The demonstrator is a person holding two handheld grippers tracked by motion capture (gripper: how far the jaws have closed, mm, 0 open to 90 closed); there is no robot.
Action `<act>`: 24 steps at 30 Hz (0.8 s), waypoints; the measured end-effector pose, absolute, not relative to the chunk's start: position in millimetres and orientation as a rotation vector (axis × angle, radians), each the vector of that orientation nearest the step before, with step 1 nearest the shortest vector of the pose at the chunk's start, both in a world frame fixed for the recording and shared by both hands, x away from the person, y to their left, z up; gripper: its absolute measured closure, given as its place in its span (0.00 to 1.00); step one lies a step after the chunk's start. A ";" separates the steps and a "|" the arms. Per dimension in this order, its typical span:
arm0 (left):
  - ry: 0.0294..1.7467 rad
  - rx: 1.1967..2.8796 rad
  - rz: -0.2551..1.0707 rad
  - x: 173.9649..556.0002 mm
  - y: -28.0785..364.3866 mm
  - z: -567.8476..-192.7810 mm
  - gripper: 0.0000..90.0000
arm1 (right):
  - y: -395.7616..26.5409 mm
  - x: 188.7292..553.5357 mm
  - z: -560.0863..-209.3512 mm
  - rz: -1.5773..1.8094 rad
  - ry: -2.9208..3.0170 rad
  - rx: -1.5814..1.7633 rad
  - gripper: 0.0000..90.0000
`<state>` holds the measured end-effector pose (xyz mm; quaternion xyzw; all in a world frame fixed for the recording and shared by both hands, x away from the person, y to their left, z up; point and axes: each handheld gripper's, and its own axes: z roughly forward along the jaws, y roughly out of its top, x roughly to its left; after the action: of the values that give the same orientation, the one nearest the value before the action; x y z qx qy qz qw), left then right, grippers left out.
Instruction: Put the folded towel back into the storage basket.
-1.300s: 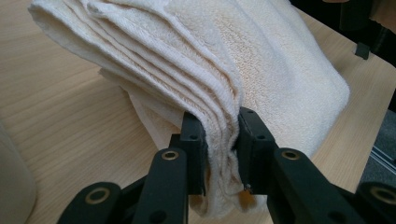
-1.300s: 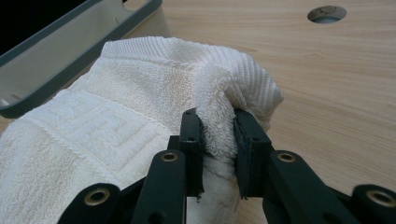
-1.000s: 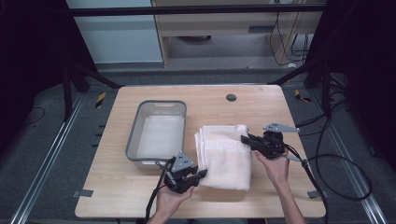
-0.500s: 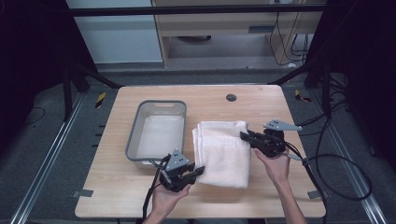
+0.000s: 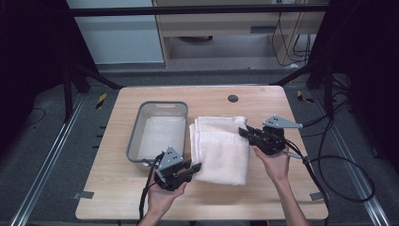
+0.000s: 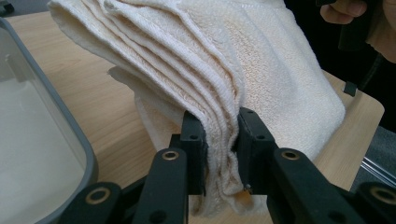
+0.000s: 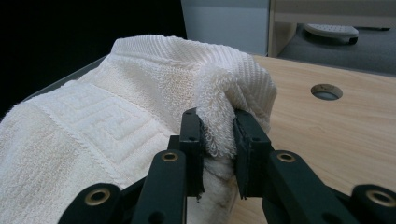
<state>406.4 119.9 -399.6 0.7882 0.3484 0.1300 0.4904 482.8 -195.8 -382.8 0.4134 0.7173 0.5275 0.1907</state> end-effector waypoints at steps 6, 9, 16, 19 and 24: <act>0.851 1.894 0.333 406.7 125.7 -392.8 0.82 | -189.6 483.4 -375.2 1.482 2.003 1.142 0.84; 0.856 1.883 0.343 407.2 129.0 -389.6 0.82 | -185.4 484.3 -370.6 1.491 1.989 1.137 0.84; 0.868 1.856 0.374 407.9 138.5 -381.8 0.82 | -173.9 489.2 -362.1 1.496 1.979 1.118 0.84; 0.870 1.842 0.383 408.0 142.4 -378.1 0.82 | -169.7 490.8 -357.4 1.496 1.978 1.111 0.84; 0.872 1.824 0.400 407.7 148.4 -372.8 0.82 | -164.0 492.9 -350.1 1.504 1.978 1.100 0.84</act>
<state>407.7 148.4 -372.8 0.7588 0.3630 0.1662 0.5146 492.9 -164.0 -350.1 0.3957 0.7116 0.5410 0.2108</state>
